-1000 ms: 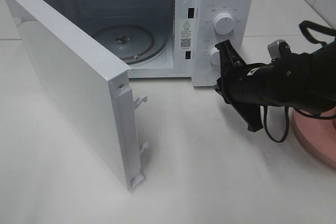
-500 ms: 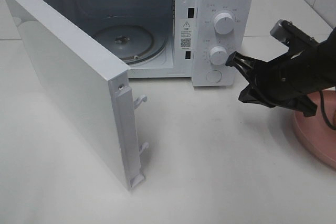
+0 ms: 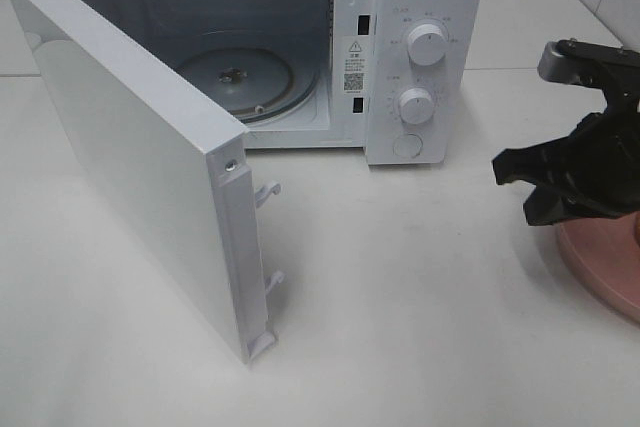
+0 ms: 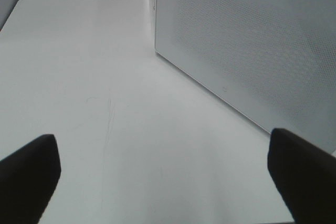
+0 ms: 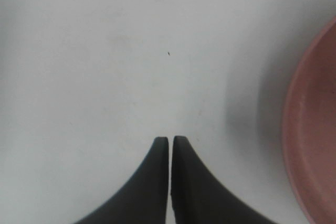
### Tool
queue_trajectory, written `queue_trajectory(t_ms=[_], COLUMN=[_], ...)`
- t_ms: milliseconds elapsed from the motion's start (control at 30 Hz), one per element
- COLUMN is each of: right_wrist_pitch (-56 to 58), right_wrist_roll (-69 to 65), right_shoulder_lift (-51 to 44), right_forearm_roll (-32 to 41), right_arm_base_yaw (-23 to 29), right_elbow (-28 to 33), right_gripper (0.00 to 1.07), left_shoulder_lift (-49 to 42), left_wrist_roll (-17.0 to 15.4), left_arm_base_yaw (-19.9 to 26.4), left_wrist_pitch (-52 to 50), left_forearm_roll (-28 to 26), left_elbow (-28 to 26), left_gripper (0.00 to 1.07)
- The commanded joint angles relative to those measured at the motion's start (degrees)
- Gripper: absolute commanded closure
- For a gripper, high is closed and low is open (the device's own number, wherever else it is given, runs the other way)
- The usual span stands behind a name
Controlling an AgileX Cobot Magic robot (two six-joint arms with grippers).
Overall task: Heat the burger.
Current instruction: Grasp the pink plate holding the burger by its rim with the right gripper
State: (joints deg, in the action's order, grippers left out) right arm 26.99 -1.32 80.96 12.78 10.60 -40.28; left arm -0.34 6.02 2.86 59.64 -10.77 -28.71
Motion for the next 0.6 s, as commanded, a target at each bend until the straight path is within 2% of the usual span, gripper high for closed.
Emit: queue_trajectory(t_ms=[33, 200, 267, 300, 333, 367, 400, 433, 467, 500, 533, 600], right_wrist_pitch=[5.2, 6.8, 6.2, 6.2, 6.0, 6.0, 6.0, 5.4, 5.1, 5.1, 5.0, 5.0], right_wrist_roll=[0.7, 0.6, 0.1, 0.1, 0.0, 0.0, 0.0, 0.1, 0.1, 0.1, 0.2, 0.1], right_shoulder_lift=[-1.5, -1.5, -1.5, -1.5, -1.5, -1.5, -1.5, -1.5, -1.5, -1.5, -1.5, -1.5], right_forearm_roll=[-5.6, -7.8, -8.1, -8.1, -8.1, -8.1, -8.1, -8.4, -8.5, -8.5, -8.8, -9.3], right_arm_base_yaw=[-0.4, -0.4, -0.4, -0.4, -0.4, -0.4, -0.4, -0.4, -0.4, -0.4, -0.4, -0.4], right_elbow=[0.1, 0.1, 0.1, 0.1, 0.1, 0.1, 0.1, 0.1, 0.1, 0.1, 0.1, 0.1], right_gripper=[1.03, 0.97, 0.84, 0.84, 0.69, 0.58, 0.58, 0.34, 0.25, 0.25, 0.05, 0.04], left_shoulder_lift=[-1.0, -1.0, -1.0, -1.0, -1.0, -1.0, -1.0, -1.0, -1.0, -1.0, -1.0, -1.0], left_wrist_roll=[-0.3, -0.3, -0.3, -0.3, -0.3, -0.3, -0.3, -0.3, -0.3, -0.3, -0.3, -0.3], left_arm_base_yaw=[-0.1, -0.1, -0.1, -0.1, -0.1, -0.1, -0.1, -0.1, -0.1, -0.1, -0.1, -0.1], left_wrist_pitch=[-0.2, -0.2, -0.2, -0.2, -0.2, -0.2, -0.2, -0.2, -0.2, -0.2, -0.2, -0.2], left_forearm_roll=[-0.2, -0.2, -0.2, -0.2, -0.2, -0.2, -0.2, -0.2, -0.2, -0.2, -0.2, -0.2], left_elbow=[0.1, 0.1, 0.1, 0.1, 0.1, 0.1, 0.1, 0.1, 0.1, 0.1, 0.1, 0.1], left_gripper=[0.07, 0.07, 0.07, 0.07, 0.07, 0.07, 0.07, 0.07, 0.07, 0.07, 0.07, 0.07])
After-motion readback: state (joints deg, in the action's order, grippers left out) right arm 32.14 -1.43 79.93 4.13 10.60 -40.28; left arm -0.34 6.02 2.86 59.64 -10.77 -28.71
